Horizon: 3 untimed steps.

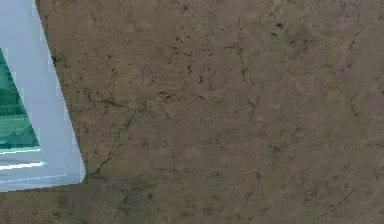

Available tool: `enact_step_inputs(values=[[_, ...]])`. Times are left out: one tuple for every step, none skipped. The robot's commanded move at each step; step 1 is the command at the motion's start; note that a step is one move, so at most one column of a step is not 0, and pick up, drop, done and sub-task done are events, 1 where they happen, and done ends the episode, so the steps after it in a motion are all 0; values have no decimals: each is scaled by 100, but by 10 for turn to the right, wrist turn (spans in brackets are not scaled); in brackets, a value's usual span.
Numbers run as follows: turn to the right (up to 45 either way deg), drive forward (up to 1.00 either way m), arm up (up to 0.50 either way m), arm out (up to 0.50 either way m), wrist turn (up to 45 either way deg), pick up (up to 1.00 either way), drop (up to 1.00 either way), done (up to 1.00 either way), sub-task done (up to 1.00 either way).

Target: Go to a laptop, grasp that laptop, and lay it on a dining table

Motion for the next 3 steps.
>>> enact_step_inputs(values=[[0, 0, 0, 0, 240, 0, 0, 0, 0], [0, 0, -30, 0, 0, 0, 0, 0, 0], [0, 0, 0, 0, 0, 100, 0, 0, 0]])
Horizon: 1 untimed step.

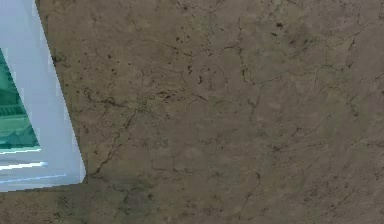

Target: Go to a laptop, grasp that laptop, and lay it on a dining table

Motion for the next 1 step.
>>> enact_step_inputs(values=[[0, 0, 10, 0, 0, 0, 0, 0, 0]])
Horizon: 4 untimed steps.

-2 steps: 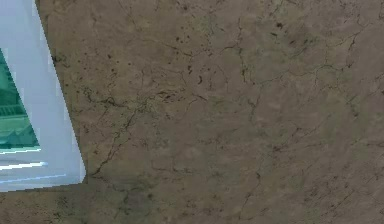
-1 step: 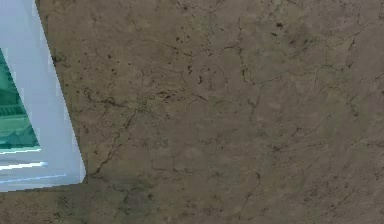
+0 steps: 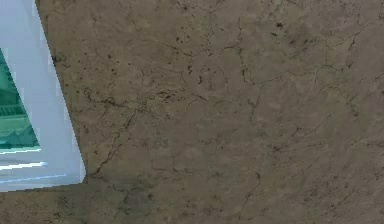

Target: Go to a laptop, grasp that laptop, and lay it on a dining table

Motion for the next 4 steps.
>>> enact_step_inputs(values=[[0, 0, 50, 0, 0, 0, 0, 0, 0], [0, 0, 6, 0, 0, 0, 0, 0, 0], [0, 0, 0, 0, -450, 0, 0, 0, 0], [0, 0, 0, 0, -450, 0, 0, 0, 0]])
